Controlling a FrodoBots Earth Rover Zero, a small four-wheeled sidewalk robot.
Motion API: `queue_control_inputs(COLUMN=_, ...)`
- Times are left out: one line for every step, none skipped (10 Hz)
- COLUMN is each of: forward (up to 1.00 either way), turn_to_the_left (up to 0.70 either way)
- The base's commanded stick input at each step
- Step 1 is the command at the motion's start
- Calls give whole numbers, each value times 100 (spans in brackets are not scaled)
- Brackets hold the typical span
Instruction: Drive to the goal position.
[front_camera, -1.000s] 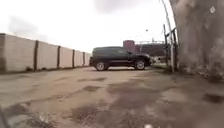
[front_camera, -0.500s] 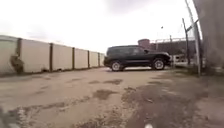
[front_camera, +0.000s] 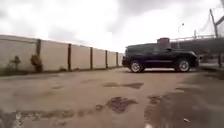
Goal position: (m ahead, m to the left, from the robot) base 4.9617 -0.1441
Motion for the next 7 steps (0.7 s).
queue_control_inputs(forward=100, turn_to_the_left=27)
queue_control_inputs(forward=100, turn_to_the_left=27)
queue_control_inputs(forward=100, turn_to_the_left=19)
queue_control_inputs(forward=100, turn_to_the_left=4)
queue_control_inputs(forward=100, turn_to_the_left=0)
queue_control_inputs(forward=100, turn_to_the_left=0)
queue_control_inputs(forward=100, turn_to_the_left=0)
